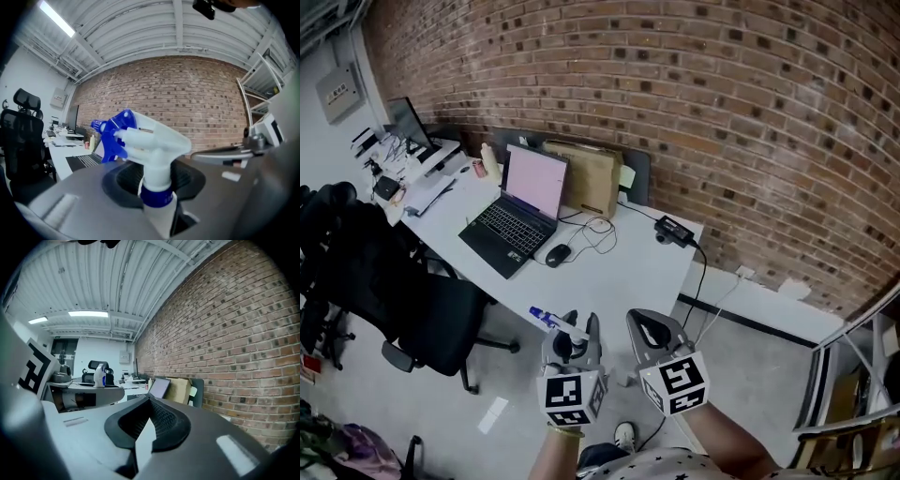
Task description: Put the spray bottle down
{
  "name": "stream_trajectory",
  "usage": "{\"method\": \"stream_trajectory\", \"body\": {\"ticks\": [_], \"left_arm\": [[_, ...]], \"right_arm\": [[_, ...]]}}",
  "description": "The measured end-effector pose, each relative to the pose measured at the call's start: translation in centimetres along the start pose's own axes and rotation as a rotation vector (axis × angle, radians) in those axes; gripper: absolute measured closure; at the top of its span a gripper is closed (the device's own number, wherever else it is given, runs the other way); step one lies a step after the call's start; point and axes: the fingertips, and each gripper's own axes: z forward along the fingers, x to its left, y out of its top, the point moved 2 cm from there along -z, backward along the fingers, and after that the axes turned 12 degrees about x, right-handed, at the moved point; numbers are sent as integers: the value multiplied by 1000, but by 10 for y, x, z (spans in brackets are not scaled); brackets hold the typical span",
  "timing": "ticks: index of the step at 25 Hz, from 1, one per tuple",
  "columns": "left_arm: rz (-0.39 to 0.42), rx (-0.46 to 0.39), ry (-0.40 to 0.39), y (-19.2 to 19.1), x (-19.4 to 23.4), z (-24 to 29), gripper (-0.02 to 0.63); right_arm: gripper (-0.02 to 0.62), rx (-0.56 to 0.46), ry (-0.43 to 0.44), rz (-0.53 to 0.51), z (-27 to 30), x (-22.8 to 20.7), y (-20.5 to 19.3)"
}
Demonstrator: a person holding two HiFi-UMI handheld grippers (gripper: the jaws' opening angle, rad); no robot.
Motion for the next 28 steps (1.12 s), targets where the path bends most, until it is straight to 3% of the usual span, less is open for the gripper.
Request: {"method": "stream_trajectory", "body": {"ticks": [12, 21, 28], "left_arm": [[25, 5, -71, -1, 14, 130, 477], [87, 19, -63, 2, 3, 140, 476], [97, 63, -78, -8, 3, 136, 408]], "right_arm": [[597, 52, -70, 79, 74, -48, -8], [597, 52, -87, 113, 79, -58, -10], [597, 49, -77, 111, 73, -52, -11]]}}
